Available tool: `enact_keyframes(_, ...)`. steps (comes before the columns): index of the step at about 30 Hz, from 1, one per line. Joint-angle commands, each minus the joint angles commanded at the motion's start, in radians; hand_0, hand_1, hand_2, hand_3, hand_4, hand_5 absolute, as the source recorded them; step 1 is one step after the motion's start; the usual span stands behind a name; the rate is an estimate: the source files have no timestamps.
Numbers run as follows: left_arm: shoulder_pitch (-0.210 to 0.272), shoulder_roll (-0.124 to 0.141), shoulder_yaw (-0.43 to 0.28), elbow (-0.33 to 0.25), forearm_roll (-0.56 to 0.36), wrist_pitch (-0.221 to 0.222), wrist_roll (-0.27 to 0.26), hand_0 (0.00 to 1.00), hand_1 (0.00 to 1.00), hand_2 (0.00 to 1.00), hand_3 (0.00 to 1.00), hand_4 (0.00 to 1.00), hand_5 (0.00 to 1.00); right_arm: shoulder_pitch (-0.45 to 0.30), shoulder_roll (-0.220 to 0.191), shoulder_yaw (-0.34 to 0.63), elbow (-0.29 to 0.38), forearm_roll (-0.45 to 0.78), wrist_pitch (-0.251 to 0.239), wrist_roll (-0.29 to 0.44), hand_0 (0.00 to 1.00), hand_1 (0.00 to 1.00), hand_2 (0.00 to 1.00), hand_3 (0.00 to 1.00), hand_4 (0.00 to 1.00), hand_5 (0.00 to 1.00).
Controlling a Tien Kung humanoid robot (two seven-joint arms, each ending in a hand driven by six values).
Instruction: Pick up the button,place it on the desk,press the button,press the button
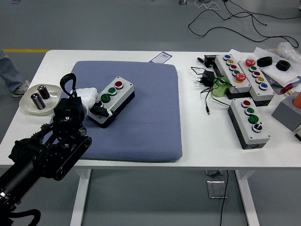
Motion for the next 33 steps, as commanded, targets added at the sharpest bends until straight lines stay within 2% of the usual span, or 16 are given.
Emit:
enact_keyframes(6,-0.001,0.017,0.013,0.01,0.0,0.035,-0.013,0.186,0.2,0.236,0.424,0.231,0.002,0.001,0.0,0.0,0.0,0.001,0.0,0.0,0.671,0.645,0.687,0.633,0.312,0.188)
enact_keyframes(8,-0.002,0.028,0.019,0.011,0.0,0.046,-0.064,0.186,0.2,0.236,0.424,0.231,0.002,0.002,-0.001,0.0,0.0,0.001,0.0,0.0,0.671,0.645,0.687,0.633,0.312,0.188)
enact_keyframes(9,-0.002,0.033,0.023,0.009,0.0,0.045,-0.081,0.186,0.194,0.235,0.418,0.184,0.002,0.002,-0.001,0.0,0.0,0.0,0.0,0.0,0.671,0.645,0.687,0.633,0.312,0.188)
enact_keyframes(14,-0.003,0.052,0.028,0.003,0.0,0.037,-0.161,0.186,0.194,0.235,0.418,0.184,0.002,0.002,-0.001,0.002,0.0,-0.001,0.0,0.001,0.671,0.645,0.687,0.633,0.312,0.188)
enact_keyframes(15,-0.005,0.056,0.029,0.003,0.0,0.032,-0.183,0.186,0.192,0.232,0.412,0.154,0.002,0.002,-0.001,0.003,0.0,-0.001,0.0,0.001,0.67,0.645,0.688,0.633,0.312,0.189)
enact_keyframes(20,-0.012,0.075,0.042,0.006,0.0,-0.003,-0.32,0.186,0.192,0.232,0.412,0.154,0.002,0.002,0.0,0.007,0.0,-0.005,0.0,0.0,0.67,0.645,0.688,0.633,0.312,0.189)
enact_keyframes(21,-0.014,0.079,0.046,0.007,0.0,-0.007,-0.354,0.18,0.186,0.226,0.396,0.128,0.002,0.002,0.0,0.007,0.0,-0.005,0.0,0.0,0.67,0.645,0.688,0.633,0.312,0.189)
enact_keyframes(24,-0.026,0.094,0.07,0.01,0.0,-0.002,-0.442,0.18,0.186,0.226,0.396,0.128,0.002,0.003,0.0,0.008,0.0,-0.006,0.0,0.0,0.67,0.645,0.688,0.633,0.312,0.189)
enact_keyframes(26,-0.038,0.107,0.099,0.016,0.0,0.023,-0.498,0.18,0.186,0.226,0.396,0.128,0.002,0.003,0.0,0.007,0.0,-0.005,0.0,0.0,0.67,0.645,0.688,0.633,0.312,0.189)
enact_keyframes(33,-0.074,0.136,0.19,0.045,0.0,0.126,-0.59,0.189,0.187,0.219,0.396,0.123,0.002,0.004,0.001,0.002,0.0,0.0,0.0,-0.001,0.67,0.645,0.688,0.633,0.312,0.189)
